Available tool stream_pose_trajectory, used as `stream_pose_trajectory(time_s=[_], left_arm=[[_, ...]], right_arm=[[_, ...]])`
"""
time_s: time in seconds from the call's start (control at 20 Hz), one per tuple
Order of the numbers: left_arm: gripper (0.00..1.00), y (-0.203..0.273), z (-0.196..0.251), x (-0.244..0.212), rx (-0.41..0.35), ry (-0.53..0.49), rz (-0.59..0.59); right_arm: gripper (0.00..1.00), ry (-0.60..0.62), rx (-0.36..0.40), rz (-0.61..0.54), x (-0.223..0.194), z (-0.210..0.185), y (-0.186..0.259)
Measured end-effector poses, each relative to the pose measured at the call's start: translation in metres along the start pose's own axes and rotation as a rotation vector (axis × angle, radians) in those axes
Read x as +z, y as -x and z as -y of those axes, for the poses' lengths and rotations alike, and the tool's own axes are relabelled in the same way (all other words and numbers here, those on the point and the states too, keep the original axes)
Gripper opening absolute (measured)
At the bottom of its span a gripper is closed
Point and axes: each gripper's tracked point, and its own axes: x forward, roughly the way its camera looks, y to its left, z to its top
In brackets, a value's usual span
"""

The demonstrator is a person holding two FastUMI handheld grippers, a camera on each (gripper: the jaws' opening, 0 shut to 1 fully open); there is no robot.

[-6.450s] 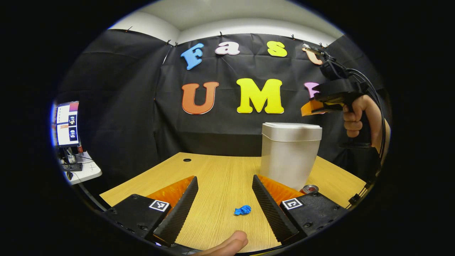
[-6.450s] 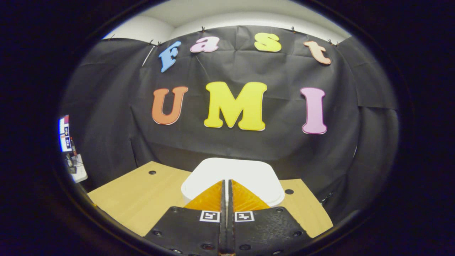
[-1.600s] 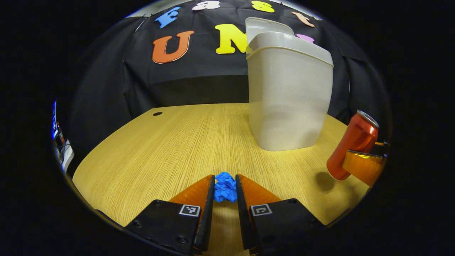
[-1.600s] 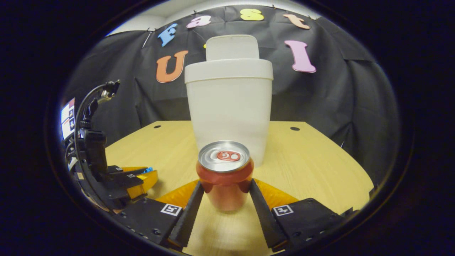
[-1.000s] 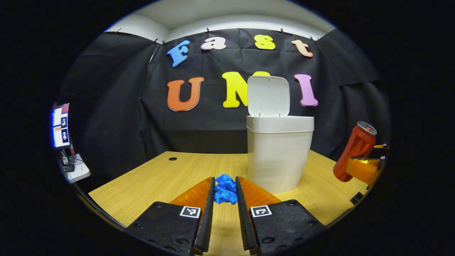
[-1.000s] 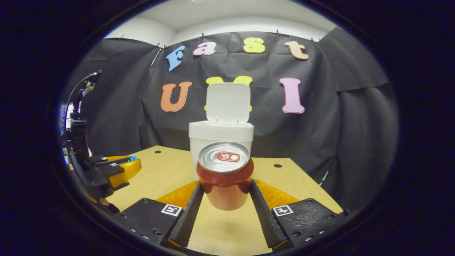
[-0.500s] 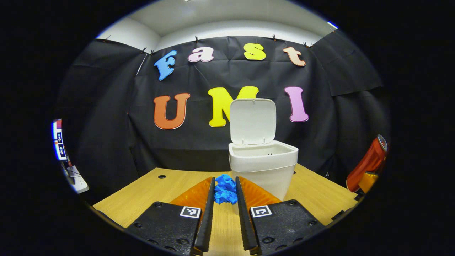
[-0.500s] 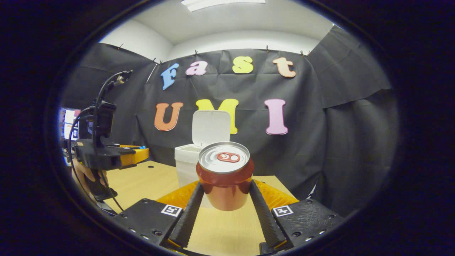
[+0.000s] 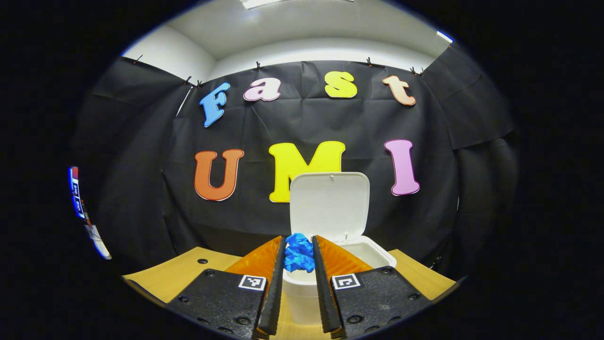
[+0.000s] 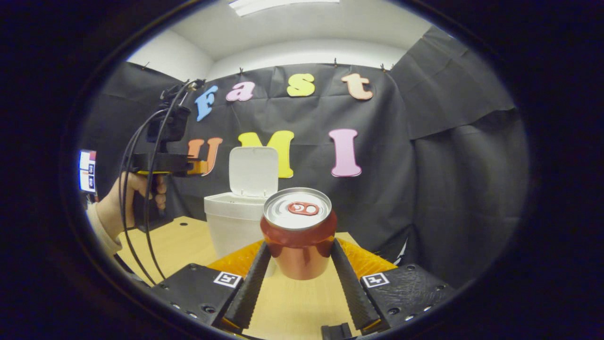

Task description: Press the lid of the desktop garbage bin to open it, pick up the crumpled paper on the desktop and throw it into the bin, then pick up the pop can on the desktop and drop it into the bin, and finally close the garbage bin lid.

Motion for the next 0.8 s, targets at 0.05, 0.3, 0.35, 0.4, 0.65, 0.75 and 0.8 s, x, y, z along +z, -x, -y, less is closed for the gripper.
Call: stream_pose_trajectory(time_s=[0.05,0.3,0.35,0.4,0.65,0.75,0.8], left_arm=[[0.36,-0.013,0.003,0.000,-0.002,-0.002,0.006],[0.36,-0.068,0.023,-0.011,-0.070,0.014,0.024],[0.36,-0.073,0.025,-0.021,-0.078,0.013,0.002],[0.36,-0.078,0.026,-0.030,-0.081,0.017,-0.017],[0.37,-0.094,0.019,-0.066,-0.061,0.107,-0.096],[0.37,-0.096,0.020,-0.071,-0.061,0.095,-0.105],[0.37,-0.096,0.019,-0.072,-0.060,0.084,-0.106]], right_arm=[[0.78,-0.001,-0.003,-0.005,-0.001,0.002,-0.001],[0.77,0.002,-0.007,-0.003,-0.002,0.006,-0.006],[0.79,0.000,-0.014,-0.006,-0.002,0.006,-0.008],[0.79,-0.002,-0.015,-0.006,-0.002,0.004,-0.009],[0.78,0.022,0.004,-0.010,-0.005,-0.002,-0.010],[0.77,0.021,0.009,-0.010,-0.004,-0.003,-0.010],[0.78,0.022,0.007,-0.009,-0.005,-0.001,-0.010]])
